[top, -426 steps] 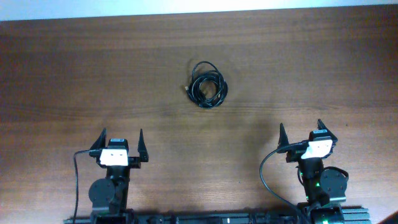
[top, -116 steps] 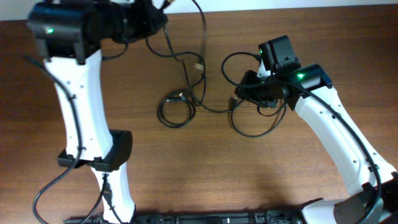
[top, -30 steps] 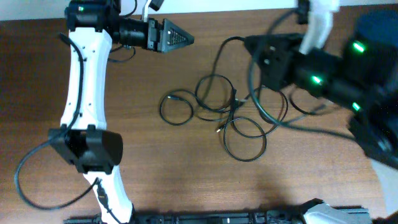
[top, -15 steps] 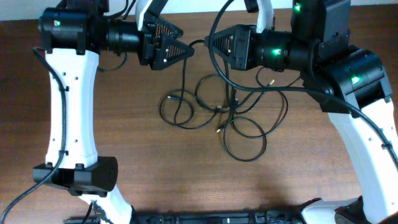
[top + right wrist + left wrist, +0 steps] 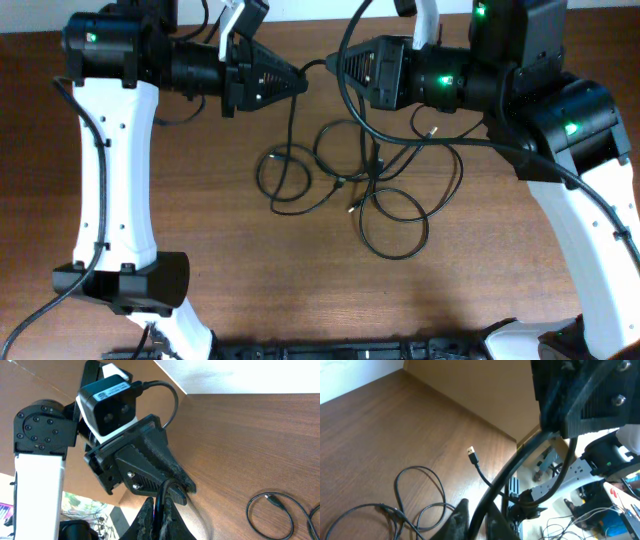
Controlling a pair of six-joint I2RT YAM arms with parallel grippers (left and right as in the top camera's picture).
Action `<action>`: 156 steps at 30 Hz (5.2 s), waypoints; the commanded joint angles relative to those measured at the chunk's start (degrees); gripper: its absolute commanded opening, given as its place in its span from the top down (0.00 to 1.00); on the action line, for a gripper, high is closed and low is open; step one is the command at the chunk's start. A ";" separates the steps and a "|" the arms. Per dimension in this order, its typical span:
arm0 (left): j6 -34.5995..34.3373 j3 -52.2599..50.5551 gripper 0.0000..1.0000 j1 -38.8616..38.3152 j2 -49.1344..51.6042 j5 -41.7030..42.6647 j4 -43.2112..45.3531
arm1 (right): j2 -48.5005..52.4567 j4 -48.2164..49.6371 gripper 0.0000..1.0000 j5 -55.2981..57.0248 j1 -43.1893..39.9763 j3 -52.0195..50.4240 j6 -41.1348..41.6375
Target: Untangle cables
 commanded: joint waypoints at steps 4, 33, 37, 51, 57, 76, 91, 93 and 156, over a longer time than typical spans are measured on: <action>-0.33 0.24 1.00 0.00 -0.72 2.16 0.72 | -0.22 -1.05 0.95 2.67 0.11 0.39 -0.20; -59.78 0.22 1.00 21.59 21.62 -55.91 75.87 | -0.20 -28.85 0.23 26.95 0.11 0.39 -0.87; -59.80 0.22 1.00 33.88 28.70 -57.22 70.95 | -0.20 -33.73 0.23 26.97 0.11 0.39 -0.85; -57.42 0.22 0.12 39.69 31.04 -56.63 54.88 | -0.20 -36.50 0.22 26.95 0.11 0.31 -0.85; -54.73 0.22 0.23 33.66 34.29 -61.64 40.24 | -0.15 -36.52 0.22 26.95 0.11 0.31 -0.87; -65.16 0.72 1.00 30.03 42.80 -60.74 35.85 | -0.15 -37.18 0.22 26.93 0.11 0.31 -2.60; -65.13 28.92 0.08 34.91 42.80 -38.05 32.94 | 0.50 -37.79 0.21 30.38 0.11 0.28 -2.58; -63.60 30.60 0.05 34.47 42.80 -25.64 29.31 | 1.97 -37.77 0.21 33.09 0.11 0.28 -2.58; -51.58 38.27 1.00 -26.93 47.91 -49.40 -4.83 | 15.39 -44.19 0.02 38.91 -25.42 0.28 -2.58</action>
